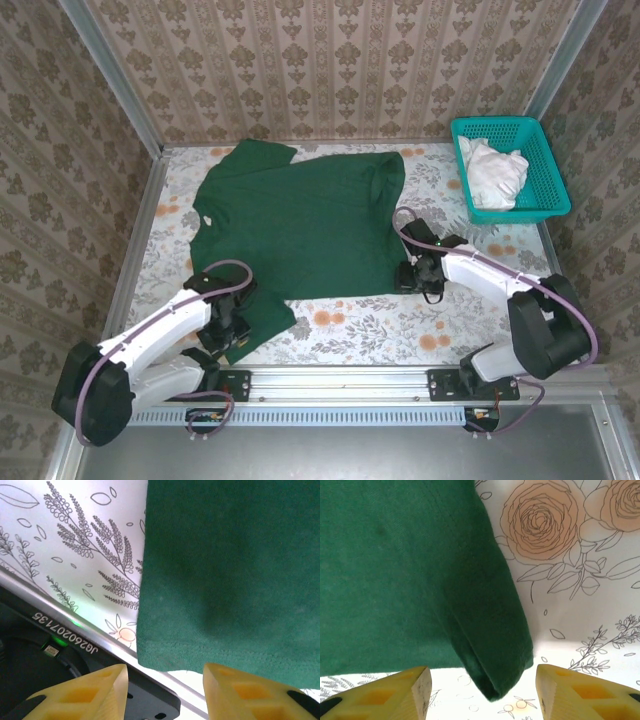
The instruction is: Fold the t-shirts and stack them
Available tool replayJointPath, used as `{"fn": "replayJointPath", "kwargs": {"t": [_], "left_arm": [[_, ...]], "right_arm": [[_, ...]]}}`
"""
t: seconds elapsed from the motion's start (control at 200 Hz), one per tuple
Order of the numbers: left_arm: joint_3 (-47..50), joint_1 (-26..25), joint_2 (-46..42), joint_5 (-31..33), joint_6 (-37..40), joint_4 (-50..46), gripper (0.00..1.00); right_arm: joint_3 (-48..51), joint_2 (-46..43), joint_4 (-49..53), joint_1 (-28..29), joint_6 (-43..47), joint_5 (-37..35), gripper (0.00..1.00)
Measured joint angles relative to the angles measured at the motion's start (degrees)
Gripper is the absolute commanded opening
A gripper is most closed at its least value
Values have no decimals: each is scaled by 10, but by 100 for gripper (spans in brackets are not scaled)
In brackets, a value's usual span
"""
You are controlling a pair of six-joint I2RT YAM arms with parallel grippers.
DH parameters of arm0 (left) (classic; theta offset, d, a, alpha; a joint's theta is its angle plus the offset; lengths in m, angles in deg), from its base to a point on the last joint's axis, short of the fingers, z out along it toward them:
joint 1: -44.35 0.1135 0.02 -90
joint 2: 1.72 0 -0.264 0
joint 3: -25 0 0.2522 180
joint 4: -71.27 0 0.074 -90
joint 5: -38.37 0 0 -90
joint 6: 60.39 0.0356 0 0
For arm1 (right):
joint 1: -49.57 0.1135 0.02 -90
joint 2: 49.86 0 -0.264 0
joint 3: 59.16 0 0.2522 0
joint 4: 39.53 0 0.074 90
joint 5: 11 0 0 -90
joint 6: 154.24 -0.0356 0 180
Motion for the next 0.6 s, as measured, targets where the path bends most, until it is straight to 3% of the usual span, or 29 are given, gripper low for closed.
{"fn": "replayJointPath", "kwargs": {"t": [0.335, 0.445, 0.57, 0.6], "left_arm": [[14, 18, 22, -11, 2, 34, 36], [19, 24, 29, -12, 12, 46, 24], [25, 29, 43, -13, 21, 58, 0], [25, 31, 48, -12, 23, 60, 0]], "right_arm": [[-1, 39, -7, 1, 10, -17, 50], [-1, 49, -15, 3, 10, -17, 41], [-3, 59, -19, 3, 12, -18, 22], [-5, 60, -19, 3, 12, -19, 18]]}}
